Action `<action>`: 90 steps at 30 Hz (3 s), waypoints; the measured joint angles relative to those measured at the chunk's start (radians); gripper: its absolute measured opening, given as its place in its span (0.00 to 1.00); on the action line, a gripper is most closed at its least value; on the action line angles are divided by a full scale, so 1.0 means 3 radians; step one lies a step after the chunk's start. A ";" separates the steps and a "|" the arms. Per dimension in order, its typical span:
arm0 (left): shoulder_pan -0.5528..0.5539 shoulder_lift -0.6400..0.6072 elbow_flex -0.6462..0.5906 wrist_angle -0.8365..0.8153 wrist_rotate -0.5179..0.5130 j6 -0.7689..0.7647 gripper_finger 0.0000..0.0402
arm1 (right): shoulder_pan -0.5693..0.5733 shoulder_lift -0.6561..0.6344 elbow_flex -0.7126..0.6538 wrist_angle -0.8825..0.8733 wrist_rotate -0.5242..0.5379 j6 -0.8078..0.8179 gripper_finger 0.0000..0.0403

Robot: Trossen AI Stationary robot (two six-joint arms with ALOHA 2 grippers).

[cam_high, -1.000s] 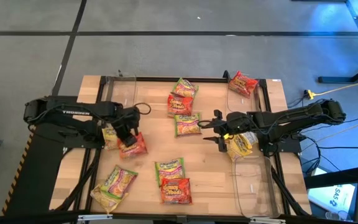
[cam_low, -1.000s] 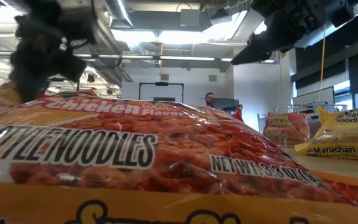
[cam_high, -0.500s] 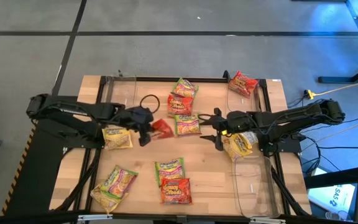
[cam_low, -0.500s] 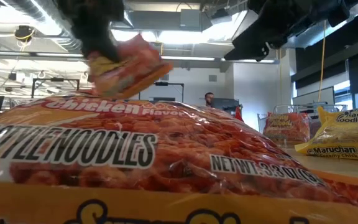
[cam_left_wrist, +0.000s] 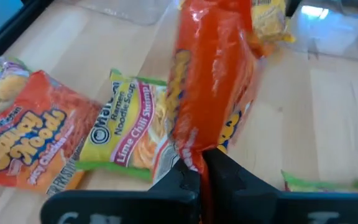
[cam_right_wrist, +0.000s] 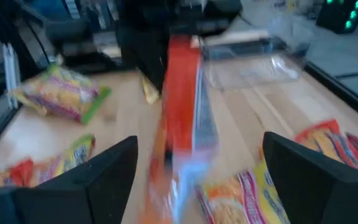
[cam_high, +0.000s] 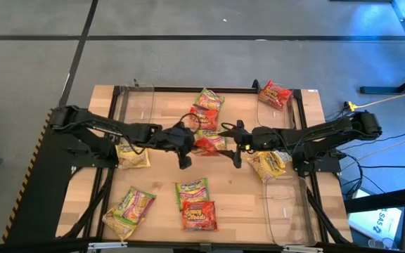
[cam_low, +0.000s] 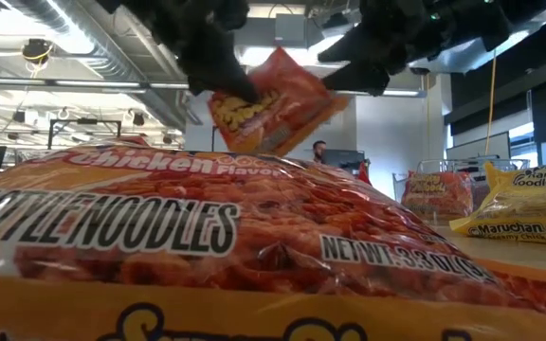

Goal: Sort Maruchan noodles
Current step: Put the orange noodle pack into the top right transparent bin

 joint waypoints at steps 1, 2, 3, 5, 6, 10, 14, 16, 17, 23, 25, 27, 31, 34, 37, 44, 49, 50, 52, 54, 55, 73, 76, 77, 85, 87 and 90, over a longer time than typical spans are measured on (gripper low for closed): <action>-0.0007 0.0063 0.0060 0.0022 0.0006 0.0014 0.00 | 0.0000 0.0005 -0.0004 -0.0017 0.0000 0.0010 0.76; -0.0016 0.0114 0.0115 0.0020 0.0004 0.0019 0.00 | 0.0000 0.0020 -0.0011 -0.0010 0.0007 0.0030 0.76; -0.0019 0.0154 0.0171 0.0017 0.0004 0.0021 0.00 | 0.0000 0.0067 -0.0003 0.0045 0.0040 0.0050 0.75; -0.0022 0.0219 0.0266 0.0016 0.0013 0.0047 0.00 | 0.0000 0.0095 -0.0012 -0.0051 0.0085 0.0069 0.74; -0.0022 0.0248 0.0303 0.0000 0.0003 0.0060 0.00 | 0.0001 0.0133 -0.0011 -0.0031 0.0093 0.0069 0.74; -0.0039 0.0288 0.0407 -0.0006 -0.0016 0.0069 0.00 | 0.0000 0.0260 -0.0006 0.0000 0.0042 0.0080 0.74; -0.0039 0.0286 0.0409 0.0012 -0.0044 0.0095 0.00 | 0.0001 0.0324 -0.0005 0.0003 0.0035 0.0070 0.74; -0.0039 0.0284 0.0411 0.0058 -0.0099 0.0092 0.00 | 0.0000 0.0337 -0.0009 -0.0048 0.0043 0.0063 0.73; -0.0039 0.0281 0.0412 0.0067 -0.0100 0.0095 0.00 | 0.0000 0.0337 -0.0011 -0.0050 0.0033 0.0058 0.73; -0.0040 0.0280 0.0412 0.0111 -0.0095 0.0108 0.05 | 0.0001 0.0337 -0.0010 -0.0023 -0.0006 -0.0031 0.58; -0.0040 0.0280 0.0412 0.0111 -0.0080 0.0108 0.10 | 0.0000 0.0337 -0.0010 -0.0024 -0.0005 -0.0042 0.50; -0.0040 0.0280 0.0412 0.0125 -0.0066 0.0107 0.15 | 0.0001 0.0337 -0.0010 -0.0024 -0.0005 -0.0119 0.42; -0.0041 0.0279 0.0412 0.0132 -0.0039 0.0104 0.27 | 0.0001 0.0337 -0.0010 -0.0026 -0.0006 -0.0216 0.30; -0.0039 0.0207 0.0412 0.0123 0.0092 0.0143 0.32 | 0.0001 0.0334 -0.0010 -0.0022 -0.0005 -0.0288 0.24; -0.0040 0.0049 0.0412 0.0029 0.0109 0.0276 0.34 | 0.0001 0.0235 -0.0010 -0.0143 -0.0001 -0.0309 0.22; -0.0041 -0.0144 0.0412 -0.0175 0.0306 0.0302 0.34 | -0.0001 -0.0302 -0.0008 -0.0912 0.0224 -0.0345 0.22; 0.0043 -0.0119 0.0412 -0.0169 0.0301 0.0323 0.34 | -0.0001 -0.0672 -0.0010 -0.1428 0.0273 -0.0278 0.22; 0.0060 -0.0108 0.0412 -0.0186 0.0264 0.0293 0.34 | -0.0001 -0.0730 -0.0011 -0.1503 0.0249 -0.0270 0.22; 0.0075 -0.0104 0.0409 -0.0238 0.0270 0.0335 0.34 | 0.0000 -0.0842 -0.0067 -0.1570 0.0232 -0.0267 0.22; 0.0092 -0.0105 0.0407 -0.0236 0.0285 0.0437 0.34 | 0.0000 -0.0972 -0.0167 -0.1565 0.0229 -0.0246 0.22; 0.0097 -0.0106 0.0384 -0.0216 0.0288 0.0506 0.34 | 0.0000 -0.1046 -0.0218 -0.1578 0.0230 -0.0228 0.21; 0.0468 -0.0131 -0.0548 0.1521 0.0337 0.0453 0.36 | 0.0000 -0.1541 -0.0450 -0.1304 -0.0056 -0.0222 0.22; 0.0455 -0.0130 -0.0549 0.1544 0.0384 0.0450 0.41 | 0.0000 -0.1541 -0.0450 -0.1237 -0.0061 -0.0303 0.22; 0.0452 -0.0130 -0.0548 0.1566 0.0430 0.0447 0.43 | 0.0000 -0.1541 -0.0450 -0.1195 -0.0060 -0.0326 0.22; 0.0287 0.0015 -0.0538 0.2143 0.0452 0.0546 0.63 | 0.0000 -0.1484 -0.0450 -0.0829 -0.0332 -0.0447 0.22; 0.0221 0.0088 -0.0555 0.2302 0.0331 0.0624 0.67 | 0.0000 -0.1449 -0.0451 -0.0716 -0.0389 -0.0466 0.22; 0.0148 0.0160 -0.0549 0.2498 0.0292 0.0703 0.71 | 0.0001 -0.1383 -0.0451 -0.0528 -0.0397 -0.0533 0.21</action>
